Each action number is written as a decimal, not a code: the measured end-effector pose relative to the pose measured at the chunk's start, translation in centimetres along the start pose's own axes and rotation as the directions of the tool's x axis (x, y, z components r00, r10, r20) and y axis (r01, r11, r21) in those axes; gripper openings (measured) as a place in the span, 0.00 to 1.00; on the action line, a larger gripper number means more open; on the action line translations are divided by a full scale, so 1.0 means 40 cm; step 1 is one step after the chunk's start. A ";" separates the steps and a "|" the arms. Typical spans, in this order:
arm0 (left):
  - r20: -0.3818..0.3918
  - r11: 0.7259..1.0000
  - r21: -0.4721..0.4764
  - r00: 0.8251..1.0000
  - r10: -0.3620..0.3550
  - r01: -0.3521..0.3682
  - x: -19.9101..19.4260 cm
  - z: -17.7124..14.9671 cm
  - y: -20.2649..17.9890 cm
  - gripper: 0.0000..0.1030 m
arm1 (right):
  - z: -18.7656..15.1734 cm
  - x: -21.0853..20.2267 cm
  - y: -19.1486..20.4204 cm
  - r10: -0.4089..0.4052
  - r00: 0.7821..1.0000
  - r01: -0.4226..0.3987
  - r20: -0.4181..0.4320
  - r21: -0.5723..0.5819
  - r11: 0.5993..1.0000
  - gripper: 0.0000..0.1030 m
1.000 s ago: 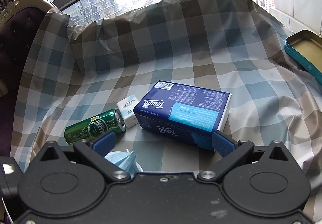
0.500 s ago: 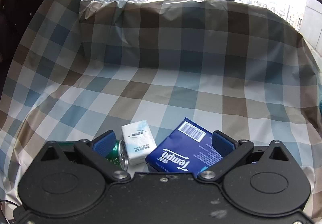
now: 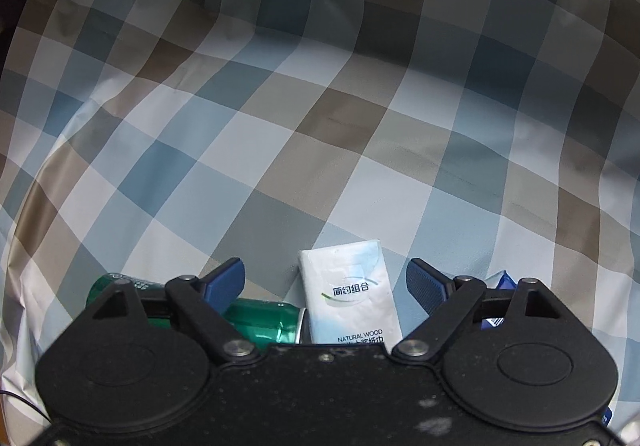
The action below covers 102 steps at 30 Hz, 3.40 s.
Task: Organize soft objects
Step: 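Close right tool on the white tissue pack and lift it while left tool hovers over the mask, then close left tool on the blue face mask and lift it while right tool holds the tissue pack, then lower the mask into the basket and open left tool while right tool releases the tissue pack there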
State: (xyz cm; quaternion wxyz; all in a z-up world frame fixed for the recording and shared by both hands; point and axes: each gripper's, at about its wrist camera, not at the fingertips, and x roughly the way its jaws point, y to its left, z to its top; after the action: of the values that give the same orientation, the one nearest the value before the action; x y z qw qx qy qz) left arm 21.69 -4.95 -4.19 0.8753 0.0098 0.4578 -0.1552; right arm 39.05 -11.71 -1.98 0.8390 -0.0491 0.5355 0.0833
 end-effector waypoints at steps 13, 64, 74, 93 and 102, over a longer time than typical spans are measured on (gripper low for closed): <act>0.018 1.000 0.014 1.000 0.023 -0.023 -0.008 -0.005 -0.004 0.73 | 0.005 0.055 -0.054 -0.003 1.000 0.003 -0.003 0.114 0.993 0.51; 0.135 0.999 0.050 0.991 0.012 -0.019 -0.232 -0.035 -0.022 0.48 | -0.554 -0.531 -0.107 -0.020 0.884 -0.182 0.467 0.382 0.906 0.49; 0.193 1.000 0.030 0.981 -0.012 0.006 -0.376 -0.120 -0.006 0.48 | -0.713 -0.637 -0.037 -0.034 0.848 -0.198 0.529 0.375 0.906 0.49; 0.154 0.997 -0.069 0.988 -0.031 0.042 -0.474 -0.279 0.035 0.48 | -0.976 -0.722 0.066 -0.034 0.842 -0.219 0.539 0.398 0.891 0.49; 0.131 0.997 -0.076 0.991 0.001 0.009 -0.452 -0.301 0.029 0.63 | -1.011 -0.706 0.064 -0.021 0.860 -0.222 0.510 0.412 0.884 0.49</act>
State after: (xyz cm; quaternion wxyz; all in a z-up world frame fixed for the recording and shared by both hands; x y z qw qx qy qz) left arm 2.77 2.82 3.23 0.9028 -0.0346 0.4052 -0.1399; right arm -9.11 -18.62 6.58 0.9304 0.2018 0.3059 0.0099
